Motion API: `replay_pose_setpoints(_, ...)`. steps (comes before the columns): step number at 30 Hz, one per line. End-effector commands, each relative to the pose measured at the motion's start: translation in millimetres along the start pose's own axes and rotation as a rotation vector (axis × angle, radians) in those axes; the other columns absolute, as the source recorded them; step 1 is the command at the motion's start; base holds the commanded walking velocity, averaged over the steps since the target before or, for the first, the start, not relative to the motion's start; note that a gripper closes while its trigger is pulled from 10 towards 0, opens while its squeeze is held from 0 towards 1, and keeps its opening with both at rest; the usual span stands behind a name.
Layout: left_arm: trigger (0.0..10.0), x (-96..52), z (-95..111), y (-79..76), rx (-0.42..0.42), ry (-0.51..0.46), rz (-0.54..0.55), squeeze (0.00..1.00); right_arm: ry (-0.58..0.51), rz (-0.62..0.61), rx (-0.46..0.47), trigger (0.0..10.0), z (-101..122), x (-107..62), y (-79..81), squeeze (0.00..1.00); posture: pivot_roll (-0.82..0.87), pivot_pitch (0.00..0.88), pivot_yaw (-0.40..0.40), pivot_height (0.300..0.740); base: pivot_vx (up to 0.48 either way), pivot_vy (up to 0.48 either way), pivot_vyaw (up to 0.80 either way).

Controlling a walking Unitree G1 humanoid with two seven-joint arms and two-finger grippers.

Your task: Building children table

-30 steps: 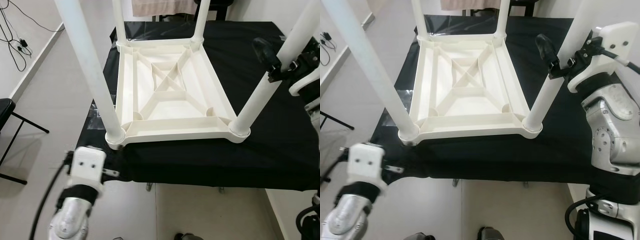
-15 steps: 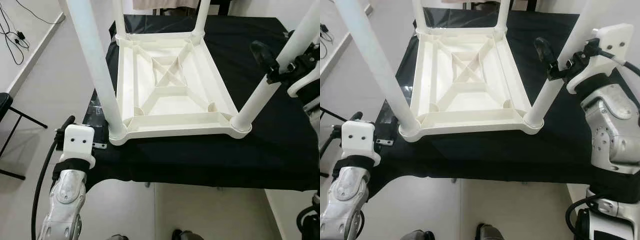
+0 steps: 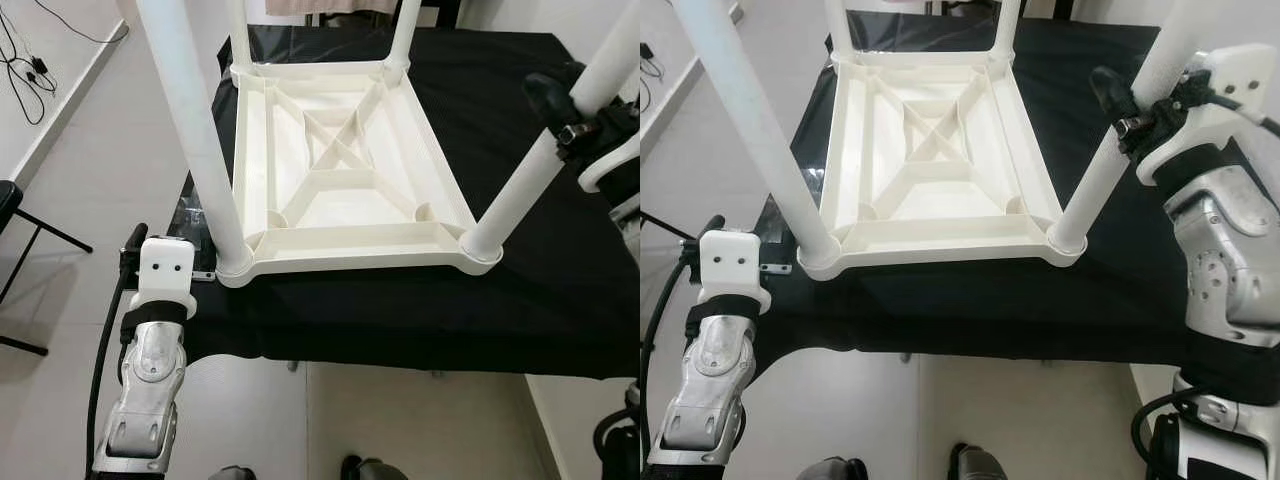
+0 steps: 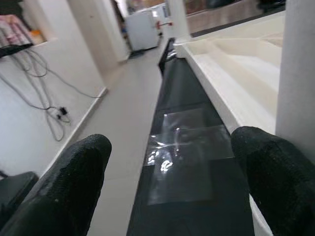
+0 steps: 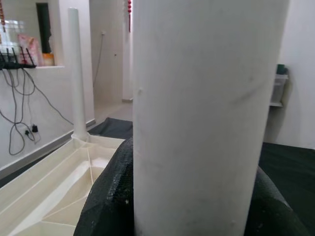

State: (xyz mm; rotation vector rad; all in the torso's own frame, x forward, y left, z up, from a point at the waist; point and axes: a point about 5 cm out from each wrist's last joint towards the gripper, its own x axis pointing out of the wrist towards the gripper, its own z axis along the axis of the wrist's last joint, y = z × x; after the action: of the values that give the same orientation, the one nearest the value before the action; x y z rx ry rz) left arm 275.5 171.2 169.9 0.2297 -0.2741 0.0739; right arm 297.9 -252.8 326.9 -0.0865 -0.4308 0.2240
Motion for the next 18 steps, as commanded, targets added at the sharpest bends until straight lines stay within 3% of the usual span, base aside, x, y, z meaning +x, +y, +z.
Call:
replay_pose_setpoints(1,10.0,-1.8,8,-28.7,-0.051,-0.050,-0.180,0.00,-0.007,0.075,-0.010,0.0,2,5.0,14.8,0.00,-0.01,0.203,-0.070,0.740,0.000,0.000,0.00)
replay_pose_setpoints(5,10.0,-20.2,9,-43.2,-0.124,-0.009,-0.311,0.00,-0.006,0.078,-0.007,0.0,3,6.0,16.2,0.00,-0.01,0.209,-0.065,0.740,0.000,0.000,0.00)
replay_pose_setpoints(6,10.0,-24.3,8,-44.4,-0.141,0.000,-0.325,1.00,-0.004,0.080,-0.006,0.0,2,6.0,16.9,0.00,-0.01,0.209,-0.064,0.740,0.000,0.000,0.00)
replay_pose_setpoints(10,10.0,-35.2,11,-47.0,-0.170,0.013,-0.370,1.00,-0.002,0.086,-0.001,0.0,1,6.2,19.0,0.00,-0.01,0.211,-0.063,0.740,0.000,0.000,0.00)
replay_pose_setpoints(12,10.0,-47.8,16,-50.4,-0.197,0.021,-0.415,1.00,0.000,0.093,0.004,0.0,1,7.0,20.3,0.00,0.00,0.213,-0.066,0.740,0.000,0.000,0.00)
replay_pose_setpoints(17,10.0,-46.6,19,-49.9,-0.200,0.004,-0.409,1.00,-0.003,0.101,0.008,0.0,2,7.9,21.3,0.00,0.00,0.212,-0.068,0.740,0.000,0.000,0.00)
replay_pose_setpoints(18,10.0,-40.9,20,-48.5,-0.198,-0.010,-0.391,1.00,-0.006,0.107,0.011,0.0,2,8.1,22.1,0.00,0.00,0.211,-0.070,0.740,0.000,0.000,0.00)
